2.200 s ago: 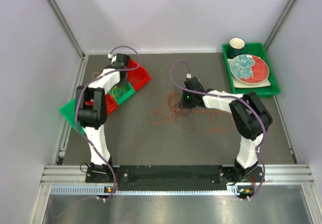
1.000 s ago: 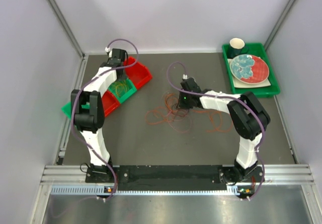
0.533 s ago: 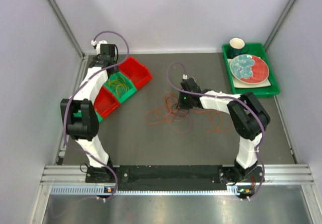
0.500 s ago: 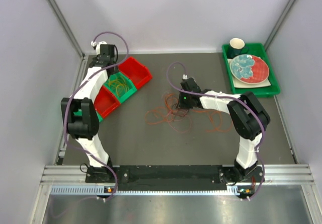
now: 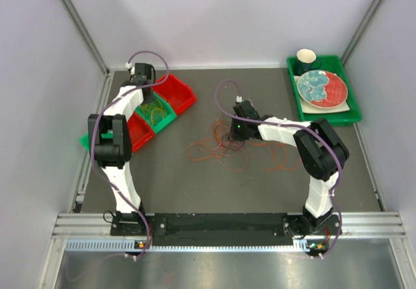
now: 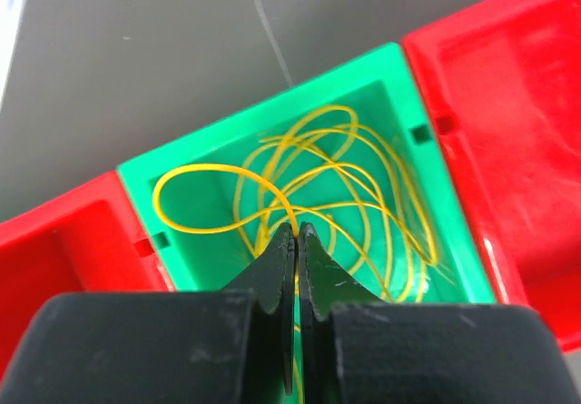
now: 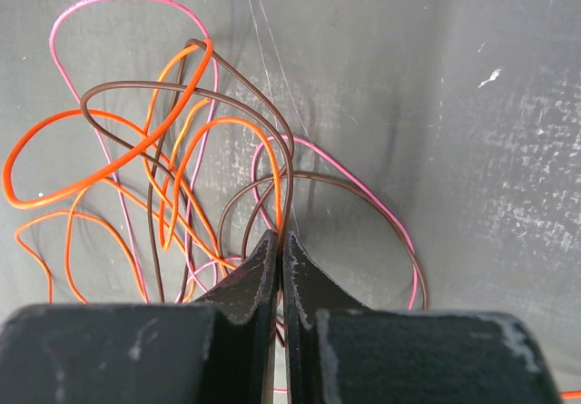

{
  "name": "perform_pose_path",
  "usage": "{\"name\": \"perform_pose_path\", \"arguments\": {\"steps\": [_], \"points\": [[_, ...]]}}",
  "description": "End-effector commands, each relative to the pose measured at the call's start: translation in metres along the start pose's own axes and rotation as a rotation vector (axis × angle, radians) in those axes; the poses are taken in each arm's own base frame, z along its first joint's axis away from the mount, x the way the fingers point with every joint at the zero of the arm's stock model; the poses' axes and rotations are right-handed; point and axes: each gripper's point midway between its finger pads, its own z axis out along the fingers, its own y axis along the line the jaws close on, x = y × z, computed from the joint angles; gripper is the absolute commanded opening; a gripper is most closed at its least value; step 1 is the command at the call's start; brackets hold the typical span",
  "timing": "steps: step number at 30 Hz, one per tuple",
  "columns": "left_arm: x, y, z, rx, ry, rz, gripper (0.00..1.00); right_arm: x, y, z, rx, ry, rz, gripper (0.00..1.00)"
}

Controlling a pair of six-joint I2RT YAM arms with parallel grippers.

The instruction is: Untangle the cables

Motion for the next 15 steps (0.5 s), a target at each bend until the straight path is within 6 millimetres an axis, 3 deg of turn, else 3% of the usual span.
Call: {"name": "perform_pose_path", "arguments": {"steps": [1, 4, 8, 11, 13, 14, 15], "points": [[-0.005, -0.018, -0.012, 0.114, -0.004, -0.026, 0.00, -0.015, 0.014, -0.010, -0.012, -0.047, -0.009, 0.00], [0.016, -0.024, -0.009, 0.160, 0.042, -0.016, 0.00, -0.017, 0.015, -0.011, -0.015, -0.052, -0.009, 0.00], [0.041, -0.032, 0.012, 0.162, 0.118, -0.001, 0.00, -0.021, 0.019, -0.013, -0.025, -0.058, -0.009, 0.00], [0.042, -0.035, 0.013, 0.155, 0.139, -0.010, 0.00, -0.023, 0.021, -0.019, -0.031, -0.069, -0.010, 0.00], [0.035, -0.034, 0.003, 0.150, 0.113, -0.011, 0.15, -0.023, 0.021, -0.023, -0.032, -0.073, -0.012, 0.00], [0.022, -0.033, -0.009, 0.143, 0.069, -0.010, 0.23, -0.025, 0.022, -0.028, -0.038, -0.081, -0.017, 0.00], [0.016, -0.033, -0.015, 0.145, 0.046, 0.001, 0.36, -0.029, 0.019, -0.029, -0.019, -0.099, -0.017, 0.00]]}}
